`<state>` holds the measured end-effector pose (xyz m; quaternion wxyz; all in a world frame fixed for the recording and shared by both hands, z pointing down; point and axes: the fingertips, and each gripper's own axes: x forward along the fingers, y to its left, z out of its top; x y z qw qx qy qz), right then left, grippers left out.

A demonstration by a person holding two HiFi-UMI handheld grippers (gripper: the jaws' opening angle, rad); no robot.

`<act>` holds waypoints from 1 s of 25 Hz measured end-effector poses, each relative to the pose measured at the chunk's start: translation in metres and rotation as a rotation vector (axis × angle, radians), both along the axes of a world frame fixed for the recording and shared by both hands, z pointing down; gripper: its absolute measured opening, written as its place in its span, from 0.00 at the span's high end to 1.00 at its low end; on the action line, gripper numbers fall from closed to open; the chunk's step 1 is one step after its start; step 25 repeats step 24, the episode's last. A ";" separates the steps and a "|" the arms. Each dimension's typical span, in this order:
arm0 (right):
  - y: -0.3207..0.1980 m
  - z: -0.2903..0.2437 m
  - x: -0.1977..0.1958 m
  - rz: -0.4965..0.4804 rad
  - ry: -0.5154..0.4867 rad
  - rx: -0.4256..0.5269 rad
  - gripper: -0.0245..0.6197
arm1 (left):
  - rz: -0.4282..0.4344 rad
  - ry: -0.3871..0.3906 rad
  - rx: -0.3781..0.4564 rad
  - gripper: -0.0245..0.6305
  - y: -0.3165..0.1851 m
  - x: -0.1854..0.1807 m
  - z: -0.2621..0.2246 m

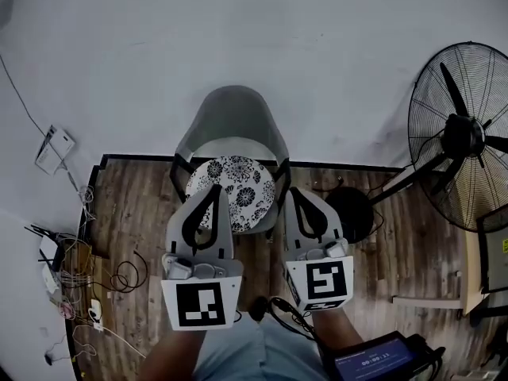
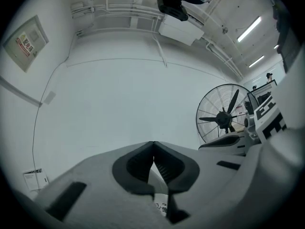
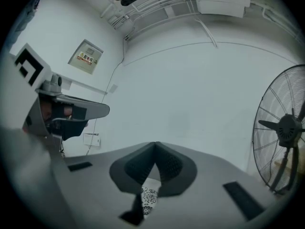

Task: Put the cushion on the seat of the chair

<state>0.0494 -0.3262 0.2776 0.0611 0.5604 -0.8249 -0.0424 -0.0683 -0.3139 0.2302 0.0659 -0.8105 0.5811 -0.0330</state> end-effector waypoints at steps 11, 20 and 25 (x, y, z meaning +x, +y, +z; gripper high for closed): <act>0.000 -0.006 0.002 -0.003 -0.027 0.016 0.96 | 0.007 -0.017 0.014 0.95 0.001 0.004 -0.005; -0.002 -0.003 0.000 0.000 -0.019 0.013 0.95 | 0.018 -0.016 0.003 0.95 -0.002 0.007 -0.001; -0.003 -0.003 0.003 0.002 -0.019 0.014 0.95 | 0.018 -0.014 0.006 0.95 -0.003 0.008 -0.001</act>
